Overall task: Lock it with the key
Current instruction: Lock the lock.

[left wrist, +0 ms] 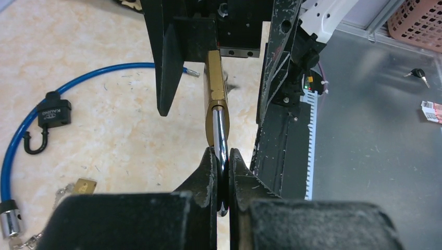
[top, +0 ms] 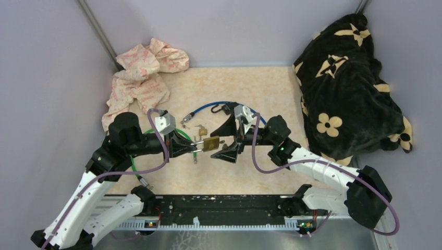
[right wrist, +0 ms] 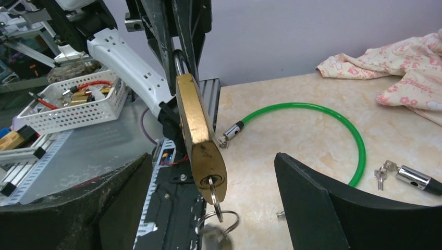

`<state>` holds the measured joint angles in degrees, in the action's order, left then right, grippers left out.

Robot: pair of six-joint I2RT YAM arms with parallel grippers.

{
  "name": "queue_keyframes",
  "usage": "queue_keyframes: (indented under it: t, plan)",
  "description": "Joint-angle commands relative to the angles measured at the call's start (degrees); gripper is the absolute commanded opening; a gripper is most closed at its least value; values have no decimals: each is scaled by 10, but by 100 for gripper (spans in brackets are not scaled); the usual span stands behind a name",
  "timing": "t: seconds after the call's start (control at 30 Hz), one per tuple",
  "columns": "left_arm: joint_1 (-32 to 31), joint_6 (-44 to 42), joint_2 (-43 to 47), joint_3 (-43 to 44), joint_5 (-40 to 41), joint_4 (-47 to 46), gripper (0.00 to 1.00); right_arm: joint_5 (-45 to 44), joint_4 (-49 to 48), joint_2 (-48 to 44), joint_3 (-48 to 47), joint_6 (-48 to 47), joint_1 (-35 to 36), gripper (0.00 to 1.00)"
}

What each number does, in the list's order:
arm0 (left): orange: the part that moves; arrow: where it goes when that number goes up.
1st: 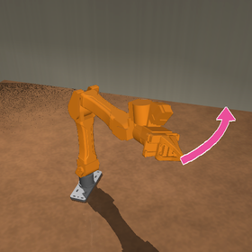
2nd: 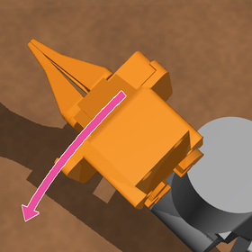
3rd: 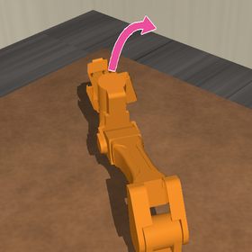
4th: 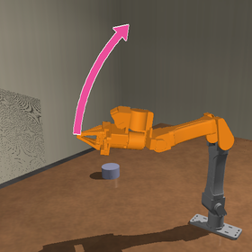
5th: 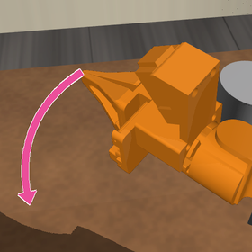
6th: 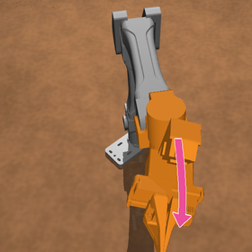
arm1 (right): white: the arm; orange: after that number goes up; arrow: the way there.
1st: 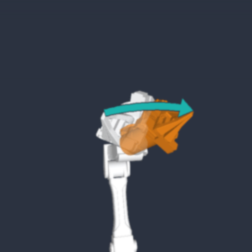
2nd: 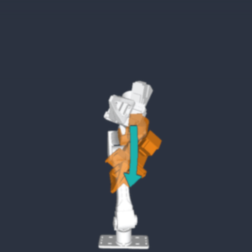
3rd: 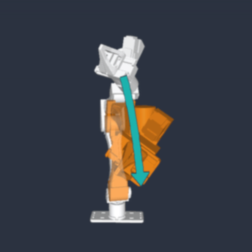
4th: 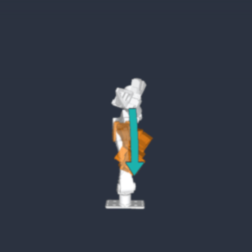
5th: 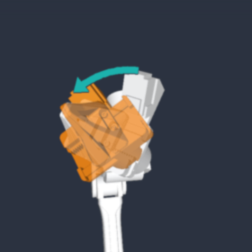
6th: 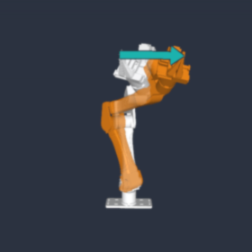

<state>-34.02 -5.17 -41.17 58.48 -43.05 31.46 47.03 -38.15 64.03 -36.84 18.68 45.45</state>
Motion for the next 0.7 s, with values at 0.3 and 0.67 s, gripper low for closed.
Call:
queue_keyframes:
  t: [0.3, 0.67]
  plan:
    - [-3, 16, 24, -12, -40, -98, 0, 34, -35, 33, -70, -1, 34, 28]
    - [-2, 68, 55, -62, -28, -119, 51, 26, -48, 15, -68, 18, 39, 0]
